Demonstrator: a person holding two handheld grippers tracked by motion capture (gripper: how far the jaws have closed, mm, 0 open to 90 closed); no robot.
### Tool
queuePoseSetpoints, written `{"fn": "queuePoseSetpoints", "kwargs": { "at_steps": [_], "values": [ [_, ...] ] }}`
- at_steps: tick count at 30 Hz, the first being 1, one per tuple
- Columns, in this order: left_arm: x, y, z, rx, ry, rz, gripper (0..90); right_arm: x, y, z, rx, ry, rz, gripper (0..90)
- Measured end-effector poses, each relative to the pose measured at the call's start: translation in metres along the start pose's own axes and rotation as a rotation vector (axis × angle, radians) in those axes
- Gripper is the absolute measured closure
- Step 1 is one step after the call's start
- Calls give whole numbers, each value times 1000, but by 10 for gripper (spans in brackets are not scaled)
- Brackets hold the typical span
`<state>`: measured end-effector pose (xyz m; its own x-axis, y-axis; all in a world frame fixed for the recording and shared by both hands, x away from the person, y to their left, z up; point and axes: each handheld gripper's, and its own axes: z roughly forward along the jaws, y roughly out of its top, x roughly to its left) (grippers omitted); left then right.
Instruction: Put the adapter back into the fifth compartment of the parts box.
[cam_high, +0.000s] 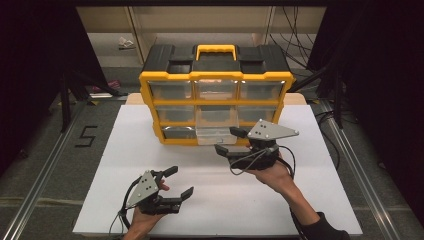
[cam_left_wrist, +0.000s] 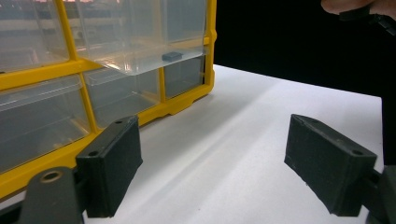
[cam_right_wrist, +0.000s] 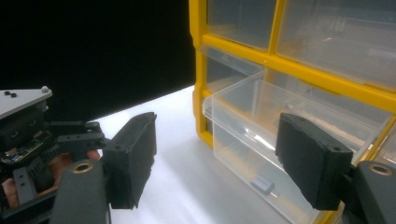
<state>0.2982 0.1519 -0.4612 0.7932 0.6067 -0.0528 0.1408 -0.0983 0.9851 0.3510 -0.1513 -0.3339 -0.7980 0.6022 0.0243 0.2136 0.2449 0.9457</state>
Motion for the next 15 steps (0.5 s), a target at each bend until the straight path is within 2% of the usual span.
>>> {"fn": "queuePoseSetpoints", "kwargs": {
  "at_steps": [15],
  "values": [
    [0, 0, 0, -1, -5, 0, 181, 4, -16, -4, 1, 9, -2, 291]
  ]
}}
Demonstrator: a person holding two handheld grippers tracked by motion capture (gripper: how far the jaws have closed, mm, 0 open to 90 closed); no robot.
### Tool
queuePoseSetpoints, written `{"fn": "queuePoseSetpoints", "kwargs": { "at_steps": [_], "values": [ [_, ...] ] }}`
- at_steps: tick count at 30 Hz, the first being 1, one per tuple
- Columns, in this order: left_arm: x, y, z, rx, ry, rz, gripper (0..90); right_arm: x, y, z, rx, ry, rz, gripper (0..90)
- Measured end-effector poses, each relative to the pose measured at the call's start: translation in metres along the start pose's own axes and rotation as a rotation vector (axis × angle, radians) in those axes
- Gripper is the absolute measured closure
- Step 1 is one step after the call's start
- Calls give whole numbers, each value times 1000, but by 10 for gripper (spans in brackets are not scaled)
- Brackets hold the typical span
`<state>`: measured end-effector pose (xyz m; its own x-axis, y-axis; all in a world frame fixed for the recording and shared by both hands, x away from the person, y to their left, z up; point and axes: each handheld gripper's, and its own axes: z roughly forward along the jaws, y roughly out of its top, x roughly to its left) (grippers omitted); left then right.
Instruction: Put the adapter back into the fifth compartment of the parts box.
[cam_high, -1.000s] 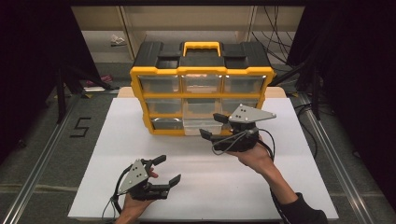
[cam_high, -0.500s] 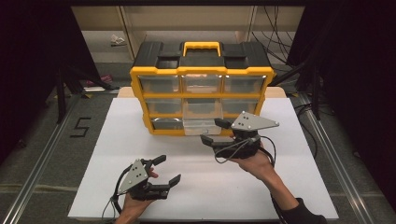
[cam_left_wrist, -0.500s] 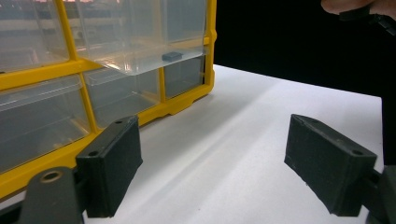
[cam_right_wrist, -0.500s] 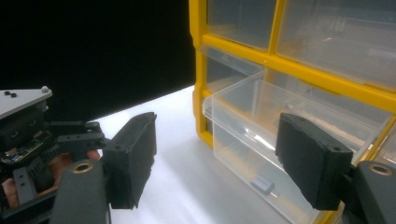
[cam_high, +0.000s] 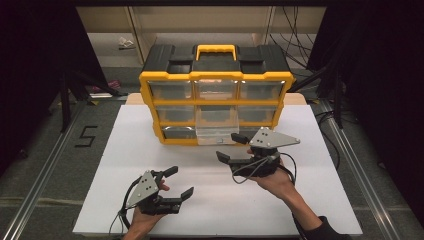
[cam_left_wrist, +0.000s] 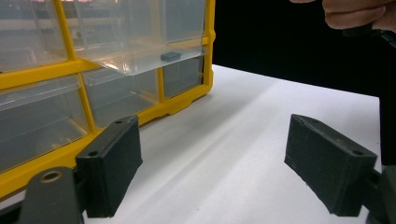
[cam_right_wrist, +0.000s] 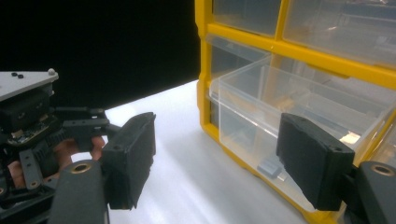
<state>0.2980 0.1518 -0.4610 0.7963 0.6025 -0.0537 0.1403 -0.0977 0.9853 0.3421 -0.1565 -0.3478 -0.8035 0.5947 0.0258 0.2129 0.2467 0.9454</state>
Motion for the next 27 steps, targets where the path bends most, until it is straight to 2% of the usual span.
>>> {"fn": "queuePoseSetpoints", "kwargs": {
  "at_steps": [27],
  "values": [
    [-1, 0, 0, 3, -8, 3, 181, 0, -29, -9, -13, -9, 10, 266]
  ]
}}
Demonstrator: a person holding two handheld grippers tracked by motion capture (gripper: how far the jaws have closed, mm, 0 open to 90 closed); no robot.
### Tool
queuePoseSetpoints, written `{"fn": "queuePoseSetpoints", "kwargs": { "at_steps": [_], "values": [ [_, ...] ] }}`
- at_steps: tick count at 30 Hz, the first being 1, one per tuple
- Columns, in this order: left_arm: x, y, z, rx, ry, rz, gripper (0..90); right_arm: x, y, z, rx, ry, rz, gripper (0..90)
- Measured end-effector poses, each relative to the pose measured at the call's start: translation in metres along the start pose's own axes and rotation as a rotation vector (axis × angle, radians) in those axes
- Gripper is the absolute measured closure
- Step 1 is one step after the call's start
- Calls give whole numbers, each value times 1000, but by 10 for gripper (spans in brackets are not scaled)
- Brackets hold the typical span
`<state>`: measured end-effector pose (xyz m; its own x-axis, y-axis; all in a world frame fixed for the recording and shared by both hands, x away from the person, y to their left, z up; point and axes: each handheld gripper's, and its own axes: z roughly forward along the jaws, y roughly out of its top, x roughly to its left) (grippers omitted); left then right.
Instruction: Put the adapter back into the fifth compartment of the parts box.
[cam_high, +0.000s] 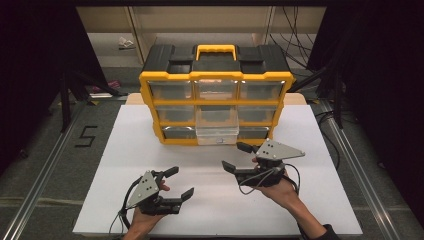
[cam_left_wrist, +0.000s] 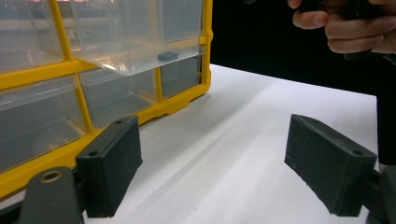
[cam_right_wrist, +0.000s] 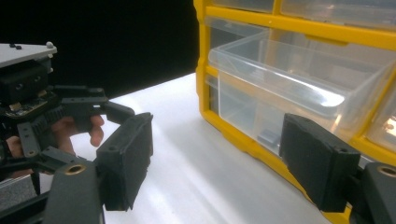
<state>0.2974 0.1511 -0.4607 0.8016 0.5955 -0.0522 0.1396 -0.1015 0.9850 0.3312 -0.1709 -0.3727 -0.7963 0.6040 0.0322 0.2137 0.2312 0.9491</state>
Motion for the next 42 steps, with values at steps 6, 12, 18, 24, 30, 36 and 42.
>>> {"fn": "queuePoseSetpoints", "kwargs": {
  "at_steps": [6, 12, 18, 24, 30, 36, 42],
  "values": [
    [0, 0, 0, 1, -1, 1, 181, -4, -9, -3, -2, -6, 28, 265],
    [0, 0, 0, 1, -4, 1, 181, -5, -16, -5, -4, -14, 34, 264],
    [0, 0, 0, 2, -7, 1, 180, -6, -22, -8, -9, -19, 34, 252],
    [-1, 0, 1, 4, -9, -2, 179, -7, -27, -12, -13, -26, 34, 244],
    [-1, 0, 1, 5, -11, -4, 178, -8, -35, -14, -12, -32, 41, 242],
    [0, 0, 1, 9, -11, -4, 174, -9, -39, -17, -14, -38, 42, 241],
    [-1, 0, 1, 9, -12, -3, 172, -9, -43, -21, -23, -38, 48, 235]
  ]
}}
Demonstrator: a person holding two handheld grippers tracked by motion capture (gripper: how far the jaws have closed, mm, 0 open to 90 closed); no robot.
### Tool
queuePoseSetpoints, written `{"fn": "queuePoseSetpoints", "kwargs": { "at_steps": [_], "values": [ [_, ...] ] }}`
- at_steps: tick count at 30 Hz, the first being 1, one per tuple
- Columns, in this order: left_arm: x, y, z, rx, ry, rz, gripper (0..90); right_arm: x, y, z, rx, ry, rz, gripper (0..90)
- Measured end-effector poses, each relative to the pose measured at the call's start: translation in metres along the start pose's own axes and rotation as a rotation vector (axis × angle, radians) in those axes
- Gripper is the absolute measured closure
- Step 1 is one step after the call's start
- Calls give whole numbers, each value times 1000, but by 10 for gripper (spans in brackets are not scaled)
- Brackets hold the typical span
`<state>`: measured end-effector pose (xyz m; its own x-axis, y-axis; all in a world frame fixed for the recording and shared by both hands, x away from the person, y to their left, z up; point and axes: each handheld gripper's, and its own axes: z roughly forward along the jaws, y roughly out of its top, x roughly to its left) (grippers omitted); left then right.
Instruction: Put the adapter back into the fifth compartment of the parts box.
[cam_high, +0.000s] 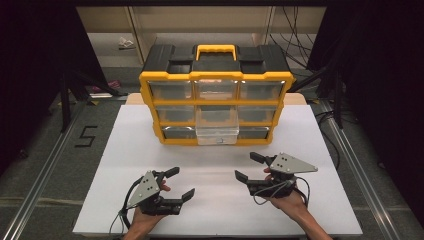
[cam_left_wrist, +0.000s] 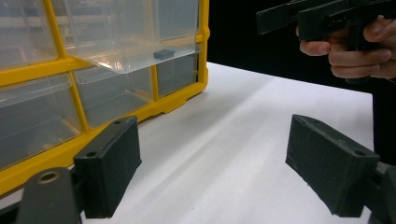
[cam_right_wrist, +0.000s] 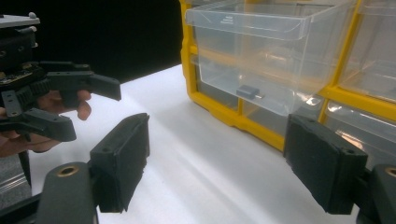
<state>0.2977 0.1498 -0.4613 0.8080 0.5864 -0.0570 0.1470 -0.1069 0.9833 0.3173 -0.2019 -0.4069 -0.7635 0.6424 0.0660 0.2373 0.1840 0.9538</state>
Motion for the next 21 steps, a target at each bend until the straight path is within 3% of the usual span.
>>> {"fn": "queuePoseSetpoints", "kwargs": {
  "at_steps": [21],
  "values": [
    [0, 0, 0, -2, 1, 0, 160, 3, -19, -9, -6, -25, -24, 223]
  ]
}}
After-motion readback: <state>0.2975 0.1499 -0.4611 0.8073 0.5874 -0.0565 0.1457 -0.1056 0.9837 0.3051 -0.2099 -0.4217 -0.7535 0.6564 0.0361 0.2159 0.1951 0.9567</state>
